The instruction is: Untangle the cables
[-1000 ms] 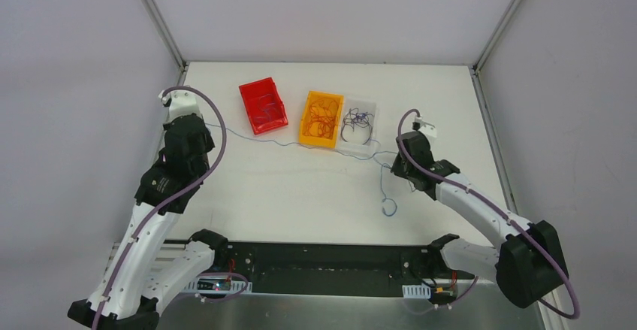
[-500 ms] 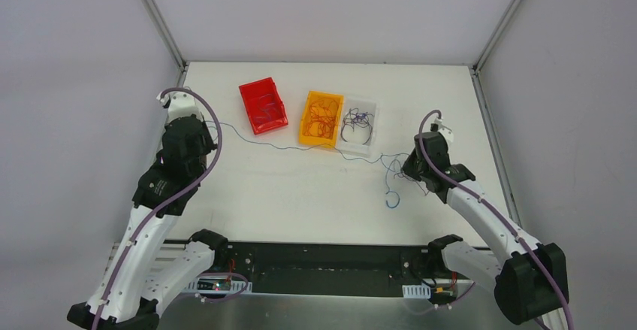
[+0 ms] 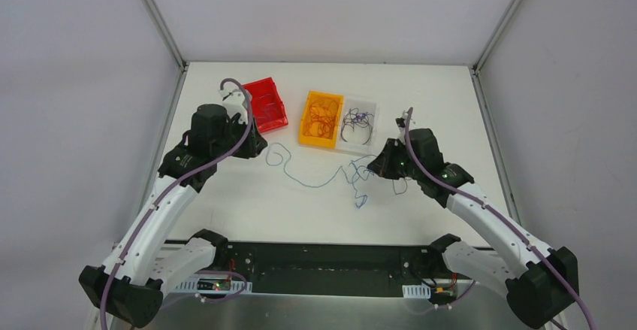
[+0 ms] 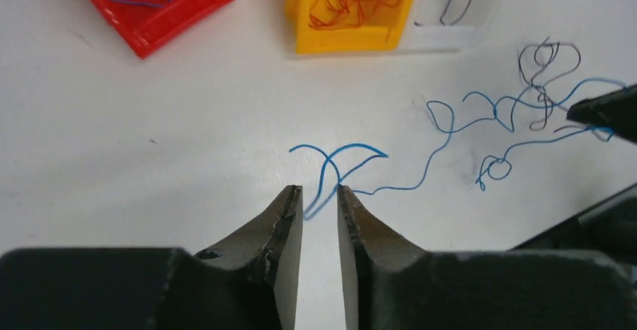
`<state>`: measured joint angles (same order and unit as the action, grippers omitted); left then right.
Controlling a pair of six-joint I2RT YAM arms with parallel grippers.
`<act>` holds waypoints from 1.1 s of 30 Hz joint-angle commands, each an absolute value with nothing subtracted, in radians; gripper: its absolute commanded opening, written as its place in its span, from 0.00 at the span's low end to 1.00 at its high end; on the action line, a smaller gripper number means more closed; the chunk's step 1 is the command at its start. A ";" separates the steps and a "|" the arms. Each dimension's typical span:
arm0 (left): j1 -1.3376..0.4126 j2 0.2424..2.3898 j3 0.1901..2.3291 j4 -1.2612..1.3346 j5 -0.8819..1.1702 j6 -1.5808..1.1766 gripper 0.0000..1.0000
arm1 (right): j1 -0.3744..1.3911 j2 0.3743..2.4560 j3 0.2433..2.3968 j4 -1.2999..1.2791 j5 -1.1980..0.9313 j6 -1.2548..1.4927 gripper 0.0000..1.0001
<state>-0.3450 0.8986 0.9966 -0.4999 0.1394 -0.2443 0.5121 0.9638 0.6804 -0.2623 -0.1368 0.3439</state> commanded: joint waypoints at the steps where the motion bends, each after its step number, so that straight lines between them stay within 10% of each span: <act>1: -0.339 0.920 0.984 -0.468 0.336 -0.247 0.30 | 0.549 0.977 0.825 -0.319 -0.184 0.299 0.00; 10: -0.340 0.938 1.002 -0.431 0.396 -0.197 0.82 | 0.550 1.064 1.044 -0.531 -0.277 0.290 0.00; 33: -0.740 1.065 0.860 0.021 0.241 0.012 0.82 | 0.550 1.094 1.138 -0.650 -0.306 0.255 0.00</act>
<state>-0.6720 1.0241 0.8703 -0.1070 0.3218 -0.0845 0.5468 1.1103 1.0847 -0.6147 -0.2817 0.2752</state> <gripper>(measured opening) 0.827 0.010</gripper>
